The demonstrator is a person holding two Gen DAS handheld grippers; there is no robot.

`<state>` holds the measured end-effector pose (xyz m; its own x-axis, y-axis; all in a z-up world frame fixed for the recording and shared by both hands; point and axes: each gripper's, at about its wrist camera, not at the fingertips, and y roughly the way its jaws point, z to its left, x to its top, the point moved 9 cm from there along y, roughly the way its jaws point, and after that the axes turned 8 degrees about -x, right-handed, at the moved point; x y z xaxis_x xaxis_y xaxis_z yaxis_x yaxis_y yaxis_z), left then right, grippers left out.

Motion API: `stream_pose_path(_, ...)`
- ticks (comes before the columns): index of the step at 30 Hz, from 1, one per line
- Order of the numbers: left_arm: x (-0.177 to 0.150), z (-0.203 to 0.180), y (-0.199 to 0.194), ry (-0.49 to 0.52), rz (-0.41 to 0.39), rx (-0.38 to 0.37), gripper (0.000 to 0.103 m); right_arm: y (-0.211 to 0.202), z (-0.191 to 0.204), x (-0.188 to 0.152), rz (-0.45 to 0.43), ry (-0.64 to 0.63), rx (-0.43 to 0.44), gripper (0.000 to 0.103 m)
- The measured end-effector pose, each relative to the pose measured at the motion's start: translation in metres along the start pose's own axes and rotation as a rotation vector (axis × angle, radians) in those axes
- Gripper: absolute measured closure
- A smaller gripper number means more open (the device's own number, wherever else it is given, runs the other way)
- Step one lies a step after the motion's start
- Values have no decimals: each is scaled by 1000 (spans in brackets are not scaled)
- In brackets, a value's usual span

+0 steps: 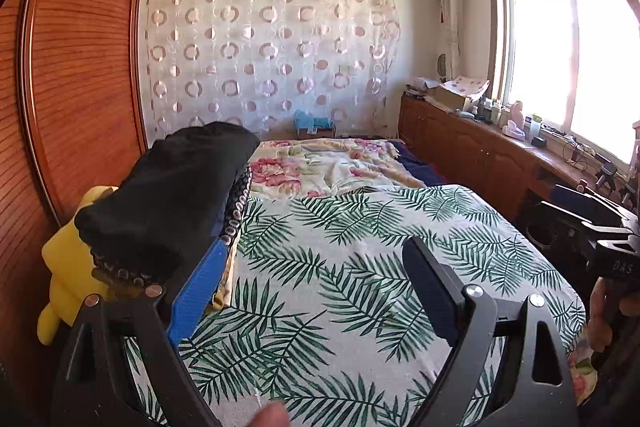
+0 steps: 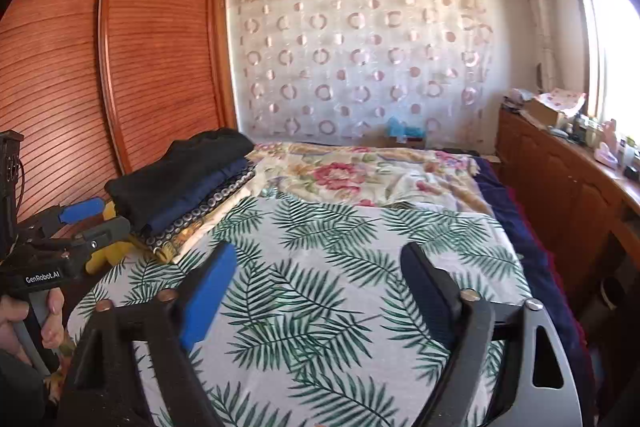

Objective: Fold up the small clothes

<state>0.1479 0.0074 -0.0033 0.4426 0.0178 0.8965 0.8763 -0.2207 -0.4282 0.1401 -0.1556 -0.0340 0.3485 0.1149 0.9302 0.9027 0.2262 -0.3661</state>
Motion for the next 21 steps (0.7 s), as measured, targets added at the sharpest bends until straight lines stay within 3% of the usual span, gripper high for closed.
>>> stream_pose_path(9, 14, -15, -13, 6, -29, 6, 13, -45, -3, -1, -54, 45, -69, 13)
stream_pose_path(21, 11, -18, -14, 1, -28, 12, 13, -44, -1, -8, -59, 55, -81, 13)
